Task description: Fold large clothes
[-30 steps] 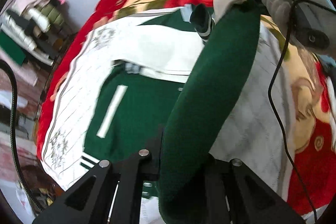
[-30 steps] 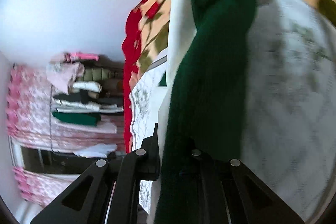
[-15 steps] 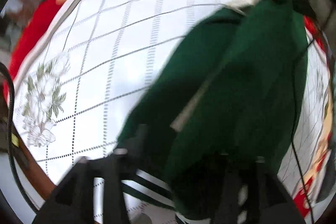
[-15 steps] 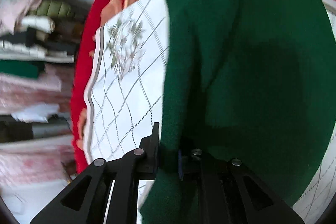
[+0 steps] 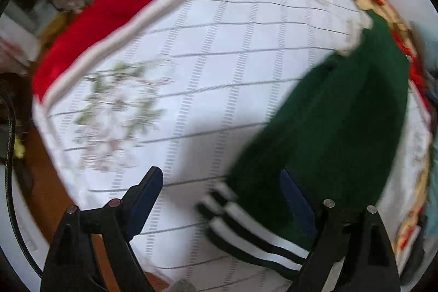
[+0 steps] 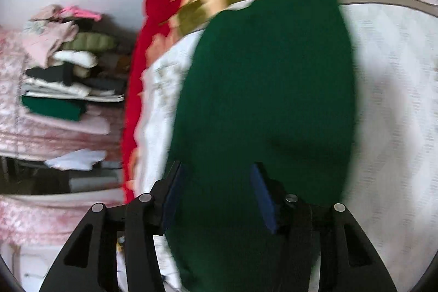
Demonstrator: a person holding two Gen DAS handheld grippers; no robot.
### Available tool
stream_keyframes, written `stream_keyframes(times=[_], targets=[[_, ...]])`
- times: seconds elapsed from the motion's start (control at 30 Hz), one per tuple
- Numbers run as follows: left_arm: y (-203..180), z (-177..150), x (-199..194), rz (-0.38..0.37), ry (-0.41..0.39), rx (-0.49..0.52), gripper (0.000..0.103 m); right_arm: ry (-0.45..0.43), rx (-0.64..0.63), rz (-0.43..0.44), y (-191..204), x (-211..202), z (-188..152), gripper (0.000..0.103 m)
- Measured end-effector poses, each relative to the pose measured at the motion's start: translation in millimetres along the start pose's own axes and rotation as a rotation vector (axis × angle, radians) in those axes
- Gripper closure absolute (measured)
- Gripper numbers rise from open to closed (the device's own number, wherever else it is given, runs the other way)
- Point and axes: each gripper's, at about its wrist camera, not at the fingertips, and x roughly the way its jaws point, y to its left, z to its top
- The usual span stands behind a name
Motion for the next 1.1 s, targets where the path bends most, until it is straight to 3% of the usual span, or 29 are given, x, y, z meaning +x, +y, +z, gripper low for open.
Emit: stream_keyframes(times=[0.07,0.27,0.37,0.43,0.47,0.57,0.6,0.67,0.7,0.8,0.9,0.97,1.1], targets=[[-6,1,2,0.051,0.005,0.002,0.016,0.0,0.017,-0.045,-24,-10,1,0.05],[-63,23,6,0.068,-0.031,0.08,0.016,-0.033,0.109,-0.068,-69,10,37,0.05],[-89,37,58,0.141,0.013,0.138,0.015,-0.038,0.158,-0.03,-99,45,77,0.044],[-88,44,99,0.149,0.1,0.117,0.013,-0.028,0.203,-0.015,-116,69,97,0.039],[-85,47,107,0.139,0.119,0.096,0.012,-0.011,0.228,0.013,-124,86,107,0.039],[-83,53,103,0.152,0.079,0.119,0.01,0.008,0.318,0.185,-138,127,125,0.036],[-82,54,100,0.163,0.072,0.132,0.01,0.002,0.326,0.212,-138,130,127,0.038],[-78,54,97,0.17,0.074,0.144,0.01,0.013,0.33,0.242,-137,139,128,0.07],[-76,55,95,0.177,0.074,0.149,0.01,0.02,0.341,0.261,-138,140,125,0.08],[-74,58,83,0.202,0.068,0.172,0.01,-0.04,0.369,0.254,-132,128,116,0.082],[-65,64,52,0.187,0.034,0.17,0.01,-0.098,0.426,0.275,-141,86,88,0.083],[-59,66,29,0.17,0.009,0.167,0.01,-0.123,0.47,0.248,-159,57,60,0.083],[-44,64,-19,0.139,-0.032,0.163,0.01,-0.17,0.582,0.112,-215,-30,-39,0.083]])
